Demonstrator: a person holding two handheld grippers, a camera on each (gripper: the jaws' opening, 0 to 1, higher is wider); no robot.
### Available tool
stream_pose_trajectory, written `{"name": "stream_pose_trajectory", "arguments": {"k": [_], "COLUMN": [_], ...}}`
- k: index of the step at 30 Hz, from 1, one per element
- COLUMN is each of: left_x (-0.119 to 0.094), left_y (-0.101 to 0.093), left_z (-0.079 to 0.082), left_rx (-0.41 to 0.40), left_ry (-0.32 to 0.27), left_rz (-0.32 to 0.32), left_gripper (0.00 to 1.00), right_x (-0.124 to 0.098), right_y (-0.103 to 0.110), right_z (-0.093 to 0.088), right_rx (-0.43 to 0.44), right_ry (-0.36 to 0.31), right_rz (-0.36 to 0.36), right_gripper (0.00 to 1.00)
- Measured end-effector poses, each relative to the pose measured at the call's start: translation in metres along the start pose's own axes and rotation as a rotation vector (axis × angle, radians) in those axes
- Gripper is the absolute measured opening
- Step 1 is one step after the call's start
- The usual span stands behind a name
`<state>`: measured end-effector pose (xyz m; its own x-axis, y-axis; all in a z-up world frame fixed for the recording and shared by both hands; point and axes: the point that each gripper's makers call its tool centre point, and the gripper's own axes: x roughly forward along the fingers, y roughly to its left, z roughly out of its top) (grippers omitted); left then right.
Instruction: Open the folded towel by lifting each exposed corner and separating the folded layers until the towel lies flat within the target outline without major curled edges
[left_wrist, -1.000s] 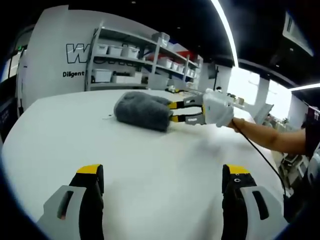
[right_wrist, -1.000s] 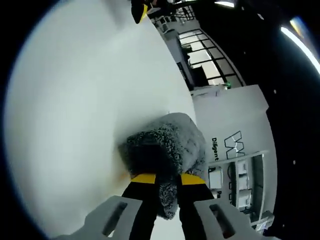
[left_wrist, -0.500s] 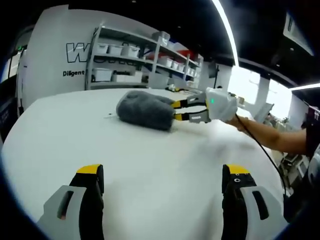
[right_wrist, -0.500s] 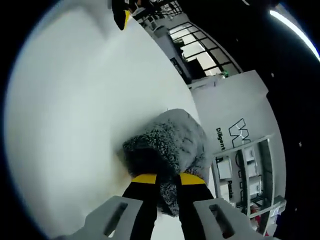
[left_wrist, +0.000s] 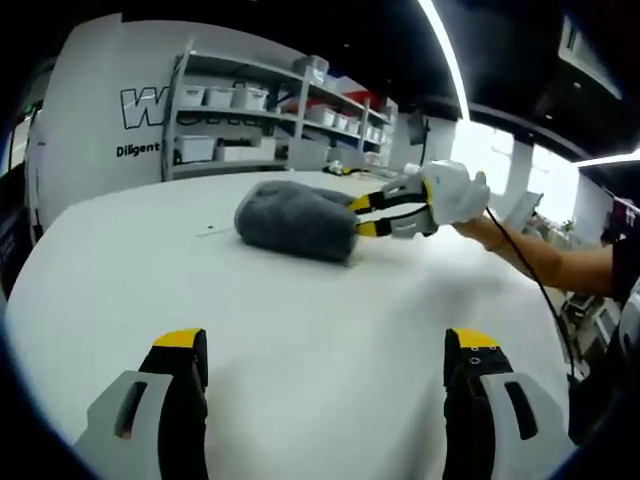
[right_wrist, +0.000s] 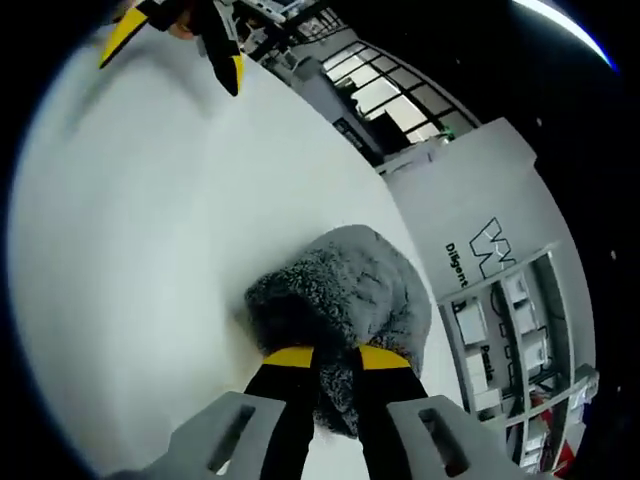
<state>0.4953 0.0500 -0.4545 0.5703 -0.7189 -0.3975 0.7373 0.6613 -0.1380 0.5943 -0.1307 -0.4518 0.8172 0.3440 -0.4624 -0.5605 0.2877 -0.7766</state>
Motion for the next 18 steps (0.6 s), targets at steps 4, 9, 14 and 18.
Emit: {"name": "stream_pose_trajectory", "arguments": {"k": [4, 9, 14, 18], "left_x": [0.000, -0.003, -0.003, -0.003], "left_y": [0.003, 0.009, 0.007, 0.004], "left_z": [0.001, 0.003, 0.002, 0.001], "left_rx": [0.009, 0.018, 0.024, 0.035], "left_ry": [0.004, 0.007, 0.010, 0.020], "left_rz": [0.006, 0.011, 0.010, 0.009], "left_gripper": [0.96, 0.96, 0.96, 0.96], "right_x": [-0.009, -0.026, -0.040, -0.048], "right_y": [0.008, 0.019, 0.029, 0.036], "right_z": [0.002, 0.003, 0.003, 0.005], "right_rx": [0.062, 0.086, 0.106, 0.156], "right_ry": [-0.016, -0.023, -0.010, -0.027], "right_rz": [0.023, 0.036, 0.053, 0.074], "right_gripper": [0.09, 0.09, 0.09, 0.09]}}
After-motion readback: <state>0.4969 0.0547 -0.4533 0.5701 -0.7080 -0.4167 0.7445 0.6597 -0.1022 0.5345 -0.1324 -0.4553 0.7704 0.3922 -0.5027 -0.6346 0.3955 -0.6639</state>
